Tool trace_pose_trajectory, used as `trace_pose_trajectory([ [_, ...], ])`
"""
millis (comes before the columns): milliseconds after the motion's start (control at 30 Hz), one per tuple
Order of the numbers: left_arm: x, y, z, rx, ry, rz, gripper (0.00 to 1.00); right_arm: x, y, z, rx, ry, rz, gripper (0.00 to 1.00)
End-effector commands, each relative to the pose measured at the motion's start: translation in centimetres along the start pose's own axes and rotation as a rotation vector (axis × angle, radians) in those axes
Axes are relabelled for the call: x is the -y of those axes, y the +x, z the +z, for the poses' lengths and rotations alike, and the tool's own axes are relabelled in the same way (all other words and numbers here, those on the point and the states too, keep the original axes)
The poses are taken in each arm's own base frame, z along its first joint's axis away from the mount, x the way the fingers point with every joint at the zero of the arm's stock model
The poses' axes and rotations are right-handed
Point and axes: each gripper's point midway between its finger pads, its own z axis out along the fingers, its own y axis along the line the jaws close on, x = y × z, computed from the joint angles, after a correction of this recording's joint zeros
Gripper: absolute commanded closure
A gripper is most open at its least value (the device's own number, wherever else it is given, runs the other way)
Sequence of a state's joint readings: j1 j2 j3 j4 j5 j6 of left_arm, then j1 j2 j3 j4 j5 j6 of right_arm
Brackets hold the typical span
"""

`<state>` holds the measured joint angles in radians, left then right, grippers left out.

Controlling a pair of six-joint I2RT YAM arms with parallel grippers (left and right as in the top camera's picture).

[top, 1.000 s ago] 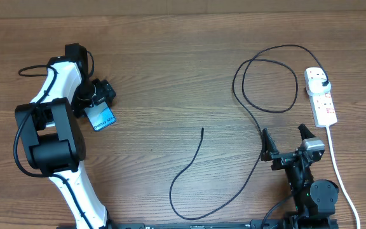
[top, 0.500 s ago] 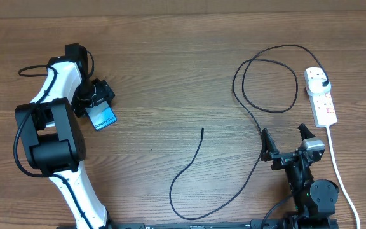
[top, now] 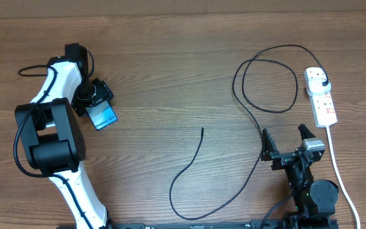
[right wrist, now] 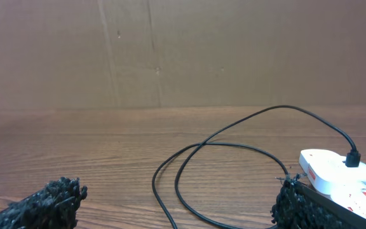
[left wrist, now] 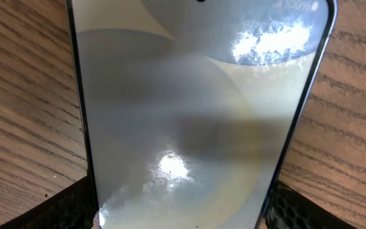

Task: Plug charger to phone and switch on socket
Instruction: 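Lift the phone with the left gripper and turn it upright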

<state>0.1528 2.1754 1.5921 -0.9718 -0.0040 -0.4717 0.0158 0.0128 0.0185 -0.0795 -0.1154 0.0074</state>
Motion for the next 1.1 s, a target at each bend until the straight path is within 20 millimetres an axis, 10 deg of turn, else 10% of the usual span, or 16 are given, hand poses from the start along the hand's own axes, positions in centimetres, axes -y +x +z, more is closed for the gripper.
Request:
trace_pose_trajectory([
  [0, 0.48, 1.36, 1.45, -0.061, 0.028, -0.005, 0.22, 0.00, 0.23, 0.02, 0.002, 0.002, -0.002, 0.00],
  [300, 0.48, 1.35, 1.45, -0.060, 0.028, -0.005, 0.31, 0.00, 0.23, 0.02, 0.002, 0.002, -0.002, 0.00],
  [833, 0.48, 1.37, 1.45, -0.061, 0.028, -0.005, 0.96, 0.00, 0.23, 0.02, 0.002, 0.002, -0.002, 0.00],
  [1067, 0.48, 1.37, 1.45, -0.061, 0.028, -0.004, 0.96, 0.00, 0.23, 0.02, 0.002, 0.002, -0.002, 0.00],
])
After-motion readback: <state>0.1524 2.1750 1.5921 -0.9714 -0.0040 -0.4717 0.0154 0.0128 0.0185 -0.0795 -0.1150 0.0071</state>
